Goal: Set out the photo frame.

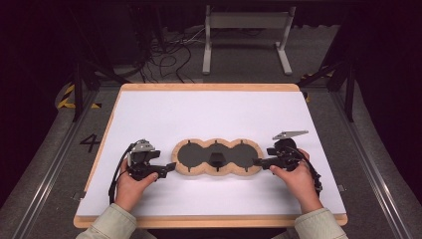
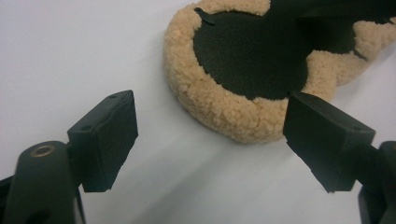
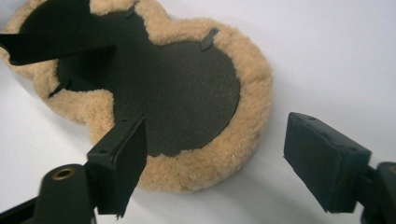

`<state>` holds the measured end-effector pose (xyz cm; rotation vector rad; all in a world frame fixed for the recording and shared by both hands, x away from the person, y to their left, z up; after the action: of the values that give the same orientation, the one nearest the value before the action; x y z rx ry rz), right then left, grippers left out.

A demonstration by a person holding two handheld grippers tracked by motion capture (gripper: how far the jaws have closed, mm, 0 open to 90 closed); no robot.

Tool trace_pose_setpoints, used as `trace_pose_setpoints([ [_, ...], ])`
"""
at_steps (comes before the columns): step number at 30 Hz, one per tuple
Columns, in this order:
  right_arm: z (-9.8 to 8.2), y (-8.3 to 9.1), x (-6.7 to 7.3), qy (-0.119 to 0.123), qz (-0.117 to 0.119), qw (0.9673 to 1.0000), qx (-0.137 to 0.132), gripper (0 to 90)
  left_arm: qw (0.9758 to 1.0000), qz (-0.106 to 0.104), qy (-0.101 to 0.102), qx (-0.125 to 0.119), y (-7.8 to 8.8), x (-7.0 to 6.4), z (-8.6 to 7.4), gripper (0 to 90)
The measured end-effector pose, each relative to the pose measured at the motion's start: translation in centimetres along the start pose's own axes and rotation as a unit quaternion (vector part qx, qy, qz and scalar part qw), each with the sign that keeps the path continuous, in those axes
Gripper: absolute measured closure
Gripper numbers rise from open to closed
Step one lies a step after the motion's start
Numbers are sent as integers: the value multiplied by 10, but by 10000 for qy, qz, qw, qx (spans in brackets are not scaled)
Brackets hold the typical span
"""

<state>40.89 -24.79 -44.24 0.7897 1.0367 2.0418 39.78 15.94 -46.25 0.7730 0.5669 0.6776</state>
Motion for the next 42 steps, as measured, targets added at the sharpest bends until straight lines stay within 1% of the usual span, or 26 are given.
trace_pose_setpoints([
  [3, 0, -6, 0, -25, 85, 9998, 163, 191, 9999, -43, 32, 103, -5, -1, 2, 184],
  [5, 0, -10, 1, -17, 132, 9995, 270, 169, 9997, -115, 66, 199, -8, -1, 2, 173],
  [6, -1, -11, 2, 2, 132, 9994, 316, 165, 9997, -108, 71, 230, -9, -1, 2, 171],
  [7, -1, -12, 2, -5, 137, 9993, 346, 161, 9995, -150, 91, 281, -11, -1, 3, 168],
  [8, -1, -12, 2, -5, 137, 9993, 346, 161, 9995, -150, 91, 281, -11, -1, 3, 162],
  [9, -1, -14, 2, -3, 143, 9992, 387, 154, 9992, -192, 108, 348, -14, -2, 3, 162],
  [13, -1, -20, 3, -3, 233, 9984, 524, 142, 9980, -317, 143, 520, -21, -3, 5, 133],
  [15, -2, -21, 3, -34, 314, 9979, 563, 143, 9975, -393, 185, 559, -23, -5, 6, 122],
  [17, -2, -22, 4, -112, 434, 9969, 647, 132, 9968, -456, 131, 648, -27, -7, 6, 116],
  [19, -3, -23, 5, -97, 428, 9970, 637, 129, 9964, -458, 107, 704, -30, -9, 8, 102],
  [20, -3, -23, 5, -97, 428, 9970, 637, 129, 9964, -458, 107, 704, -30, -9, 8, 101],
  [22, -3, -23, 5, -102, 435, 9970, 633, 124, 9960, -531, 73, 713, -31, -11, 9, 104],
  [23, -3, -23, 5, -97, 422, 9970, 634, 123, 9961, -511, 89, 711, -32, -12, 9, 98],
  [24, -3, -24, 6, -73, 420, 9971, 632, 123, 9961, -512, 35, 724, -32, -12, 10, 96],
  [25, -2, -24, 6, -31, 410, 9971, 642, 123, 9959, -554, 56, 714, -33, -13, 10, 96],
  [26, -2, -24, 6, -5, 415, 9970, 655, 123, 9955, -621, 21, 720, -34, -14, 11, 100],
  [31, -3, -24, 5, 11, 428, 9973, 594, 124, 9951, -647, 86, 746, -35, -15, 13, 80],
  [32, -4, -24, 5, -6, 426, 9974, 582, 121, 9944, -736, 99, 753, -35, -15, 13, 80],
  [33, -4, -25, 5, -28, 433, 9975, 550, 118, 9943, -750, 116, 753, -35, -15, 13, 81],
  [34, -4, -25, 5, -75, 451, 9976, 522, 108, 9945, -725, 113, 752, -35, -14, 13, 87],
  [36, -5, -25, 5, -166, 497, 9978, 418, 98, 9951, -611, 91, 766, -34, -14, 13, 104],
  [37, -6, -26, 5, -138, 557, 9975, 411, 80, 9954, -575, 79, 760, -34, -14, 12, 116],
  [38, -6, -26, 5, -129, 537, 9976, 429, 106, 9954, -585, 127, 745, -35, -14, 13, 119],
  [39, -6, -25, 4, -132, 502, 9977, 432, 119, 9954, -585, 127, 745, -35, -14, 13, 119],
  [41, -6, -25, 4, -123, 481, 9978, 444, 124, 9950, -622, 188, 754, -35, -16, 13, 119],
  [42, -6, -25, 4, -109, 478, 9978, 449, 131, 9951, -602, 184, 756, -35, -16, 13, 119],
])
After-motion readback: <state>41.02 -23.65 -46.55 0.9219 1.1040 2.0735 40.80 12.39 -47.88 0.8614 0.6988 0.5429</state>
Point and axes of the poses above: each handheld gripper's, and its own axes: y roughly backward along the jaws, z roughly out of its top, x roughly to its left, the point moved 3 cm from there along -y, roughly forward along the jaws, and after that the axes turned 12 degrees about x, right-handed, at the moved point
